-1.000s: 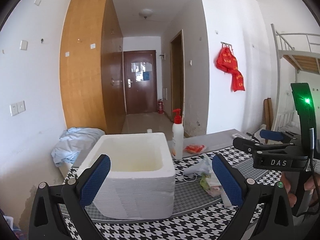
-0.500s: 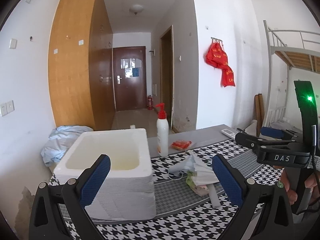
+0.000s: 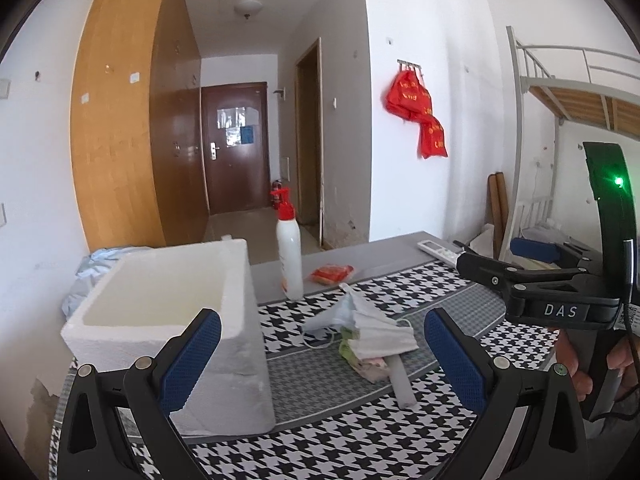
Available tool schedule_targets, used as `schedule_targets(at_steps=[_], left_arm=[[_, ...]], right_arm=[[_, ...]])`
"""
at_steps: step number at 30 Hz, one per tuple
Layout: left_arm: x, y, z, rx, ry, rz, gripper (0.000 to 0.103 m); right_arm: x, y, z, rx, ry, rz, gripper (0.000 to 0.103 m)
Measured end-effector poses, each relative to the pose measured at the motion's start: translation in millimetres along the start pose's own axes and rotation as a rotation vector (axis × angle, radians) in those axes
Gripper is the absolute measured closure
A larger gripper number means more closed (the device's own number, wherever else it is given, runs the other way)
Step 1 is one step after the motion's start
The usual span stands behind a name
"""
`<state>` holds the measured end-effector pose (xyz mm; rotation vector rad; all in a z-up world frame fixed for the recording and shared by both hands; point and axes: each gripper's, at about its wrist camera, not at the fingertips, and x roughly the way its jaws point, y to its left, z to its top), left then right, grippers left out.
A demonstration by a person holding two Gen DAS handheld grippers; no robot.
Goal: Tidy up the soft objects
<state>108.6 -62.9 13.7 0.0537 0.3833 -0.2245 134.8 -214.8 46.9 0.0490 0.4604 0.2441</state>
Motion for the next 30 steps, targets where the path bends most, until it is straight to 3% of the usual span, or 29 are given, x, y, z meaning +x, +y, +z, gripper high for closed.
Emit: schedule_targets(at_steps=[16,30], left_arm=[[24.3,-16.4,-27.2,-0.004,0.066,-0.044,0.001],[44.2,-13.5,-46.6,-0.057,0.102,-0.041,0.001]], right_arm=[[28.6,-16.1,-19.8,-0.032,0.075,0.064,0.0],[80.6,-11.4,-37.4,-0.088,0.21,0.133,0.0]])
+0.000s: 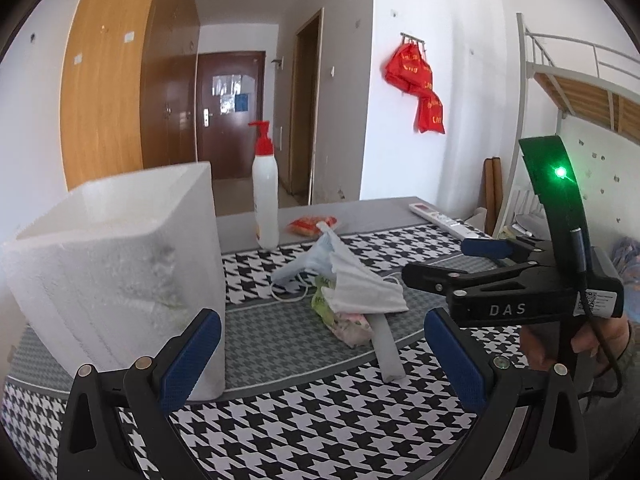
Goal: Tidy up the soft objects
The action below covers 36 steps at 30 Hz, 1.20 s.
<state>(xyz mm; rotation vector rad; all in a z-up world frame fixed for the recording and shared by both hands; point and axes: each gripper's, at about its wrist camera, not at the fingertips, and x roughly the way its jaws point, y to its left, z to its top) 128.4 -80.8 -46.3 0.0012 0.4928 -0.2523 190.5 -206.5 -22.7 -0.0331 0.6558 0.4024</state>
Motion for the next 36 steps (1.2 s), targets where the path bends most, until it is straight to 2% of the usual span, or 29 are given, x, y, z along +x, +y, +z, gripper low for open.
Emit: schedule_targets(at_steps=[6,12,26,29,30,31,33,36], left_arm=[[6.7,-1.5,-3.4,0.009,0.011,0.01,0.001],[15.5,-2.0,-4.9,-0.004,0.04,0.003,0.001],[19.6,3.8,-3.5,-0.023,0.054,0.022,0.001],[21.5,6.8,-3.7,-0.033,0.061,0.03,0.001],[22.8,7.7,-3.8,-0.039,0.066,0.034,0.001],[23.9,8.0,-4.5,-0.04,0.07,0.033,0.001],[25.7,8.4,-5.1,-0.043,0.08,0.033,0.001],[28.5,4.8,-4.0,-0.037,0.089,0.031,0.001]], right_arm=[[21.1,0.5,1.9,-0.031,0.039,0.014,0.0],[44.3,0.6,3.7,-0.036,0.118,0.064,0.005],[75.1,7.2,5.6,-0.059,0.197,0.141,0.024],[79.4,5.3,6.5,-0.051,0.205,0.145,0.034],[80.9,4.6,6.5,-0.048,0.21,0.145,0.042],[83.3,4.0,6.2,-0.046,0.221,0.147,0.054],[85.4,2.6,5.6,-0.042,0.234,0.149,0.063],[85.7,0.2,5.6,-0.041,0.237,0.138,0.081]])
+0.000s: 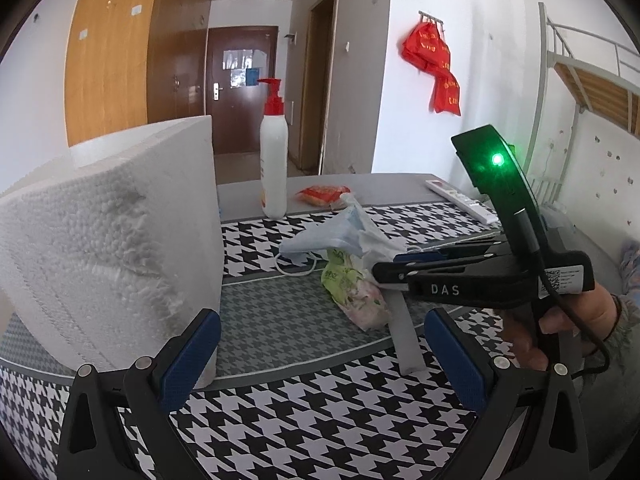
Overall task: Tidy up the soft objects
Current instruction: 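Lower the right tool onto the white mask stack and close on it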
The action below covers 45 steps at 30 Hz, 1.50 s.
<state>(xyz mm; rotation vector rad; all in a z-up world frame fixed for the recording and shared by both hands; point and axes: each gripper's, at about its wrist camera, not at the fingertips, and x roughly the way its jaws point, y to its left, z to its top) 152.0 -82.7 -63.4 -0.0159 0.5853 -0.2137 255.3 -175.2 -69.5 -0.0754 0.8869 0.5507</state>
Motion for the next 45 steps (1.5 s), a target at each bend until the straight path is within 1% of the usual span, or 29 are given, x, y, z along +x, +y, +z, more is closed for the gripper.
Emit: schedule_targets(at_steps=[1,2,3,6,16,20,29,33,38,39,40,41,42,43,45], left_arm=[[0.8,-1.1,0.0,0.002,0.004,-0.002,0.001],[2.2,-2.4,0.5,0.004,0.01,-0.006,0.001],[3.2,-4.7,0.6,0.009,0.015,-0.013,0.001],[4.0,-10.4,0.2,0.025,0.017,-0.021,0.001],[12.1,-24.2,-0.3,0.042,0.045,-0.046,0.001],[14.9,-31.9,1.4,0.059,0.052,-0.055,0.001],[24.8,-48.0,3.2,0.082,0.078,-0.072,0.001],[31.2,-52.2,1.4,0.08,0.102,-0.088,0.001],[38.2,-56.8,1.4,0.086,0.12,-0.082,0.003],[40.8,-57.1,1.4,0.087,0.128,-0.079,0.005],[42.4,-57.3,1.0,0.088,0.135,-0.077,0.007],[44.6,-57.4,0.7,0.086,0.144,-0.076,0.008],[47.1,-57.5,0.5,0.084,0.154,-0.073,0.011],[50.0,-57.4,0.1,0.08,0.164,-0.07,0.016],[54.9,-58.0,-1.3,0.079,0.187,-0.079,0.022]], right_arm=[[-0.9,-0.7,-0.4,0.002,0.0,0.0,0.088],[-1.9,-1.4,-0.7,0.003,-0.001,-0.004,0.092],[-3.6,-2.0,-1.3,0.005,-0.002,-0.008,0.094],[-12.9,-3.8,-4.3,0.012,-0.017,-0.023,0.097],[-51.7,-17.7,-17.5,0.045,-0.077,-0.078,0.098],[-63.0,-24.5,-24.6,0.06,-0.087,-0.106,0.098],[-92.5,-41.6,-51.4,0.094,-0.091,-0.161,0.098],[-106.4,-43.8,-67.1,0.075,-0.091,-0.177,0.097],[-107.0,-53.0,-83.4,0.094,-0.053,-0.188,0.096],[-106.4,-53.0,-85.9,0.095,-0.049,-0.188,0.092],[-105.6,-51.6,-88.4,0.09,-0.044,-0.186,0.081],[-105.5,-50.0,-91.4,0.081,-0.043,-0.183,0.075],[-106.1,-47.9,-94.7,0.071,-0.046,-0.178,0.059],[-107.5,-47.0,-97.7,0.064,-0.048,-0.171,0.049],[-112.5,-44.5,-103.6,0.061,-0.056,-0.152,0.046]])
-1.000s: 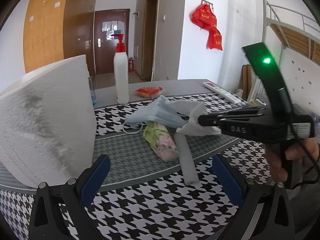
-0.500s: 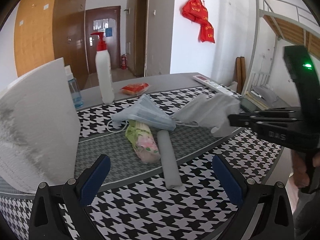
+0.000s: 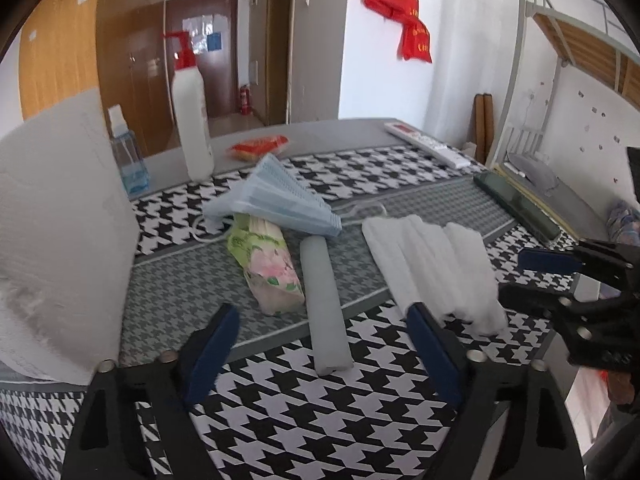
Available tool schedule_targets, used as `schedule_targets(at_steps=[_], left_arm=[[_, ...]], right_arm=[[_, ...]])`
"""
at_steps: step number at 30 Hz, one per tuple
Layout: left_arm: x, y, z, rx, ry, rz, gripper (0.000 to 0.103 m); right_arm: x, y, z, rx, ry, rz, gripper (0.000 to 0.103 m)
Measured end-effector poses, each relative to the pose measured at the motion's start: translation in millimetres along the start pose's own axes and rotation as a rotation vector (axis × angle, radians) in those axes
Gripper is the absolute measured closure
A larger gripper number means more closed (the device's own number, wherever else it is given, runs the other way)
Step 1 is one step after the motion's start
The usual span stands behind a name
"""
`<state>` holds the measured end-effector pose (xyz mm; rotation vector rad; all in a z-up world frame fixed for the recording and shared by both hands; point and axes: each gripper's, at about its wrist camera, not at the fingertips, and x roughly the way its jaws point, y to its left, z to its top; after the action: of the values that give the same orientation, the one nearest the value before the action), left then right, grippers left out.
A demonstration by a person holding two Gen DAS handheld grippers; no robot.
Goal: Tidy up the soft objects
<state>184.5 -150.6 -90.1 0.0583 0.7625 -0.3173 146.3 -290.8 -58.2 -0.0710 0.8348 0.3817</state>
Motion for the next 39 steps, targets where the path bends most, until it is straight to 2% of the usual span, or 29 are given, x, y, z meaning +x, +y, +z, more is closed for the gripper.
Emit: schedule_targets(at_steps=[8,13,18,24,28,34,39], left_arm=[[8.4,-8.8,-1.8,0.008,0.039,0.009,0.028],[18.3,-9.9,-2.7,-0.003,0.086,0.04,0.045],[26.2,-9.8,-5.2,-0.013,0.116,0.039,0.049],[28.9,-13.2,-4.8,0.005,0.123,0.05,0.057],[30.4,-13.8,-2.9,0.009,0.129,0.052,0.079],[30.3,-10.7,0.0,0.004,0.136,0.044,0.085],[16.3,-12.9,0.3,0.019,0.084,0.005,0.088]], right_arm=[[-11.7,-10.5,-6.2,0.038,-0.02,-0.003,0.045],[-12.1,-13.3,-8.8,0.055,-0.022,0.0,0.045],[-11.3,-12.3,-9.8,0.062,-0.028,0.008,0.045],[-12.0,-7.4,-8.6,0.079,-0.045,0.011,0.045],[-12.6,-3.9,-7.8,0.081,-0.054,0.014,0.045],[-11.3,0.4,-4.1,0.089,-0.048,0.011,0.045],[-8.8,5.5,2.0,0.081,-0.057,0.014,0.045]])
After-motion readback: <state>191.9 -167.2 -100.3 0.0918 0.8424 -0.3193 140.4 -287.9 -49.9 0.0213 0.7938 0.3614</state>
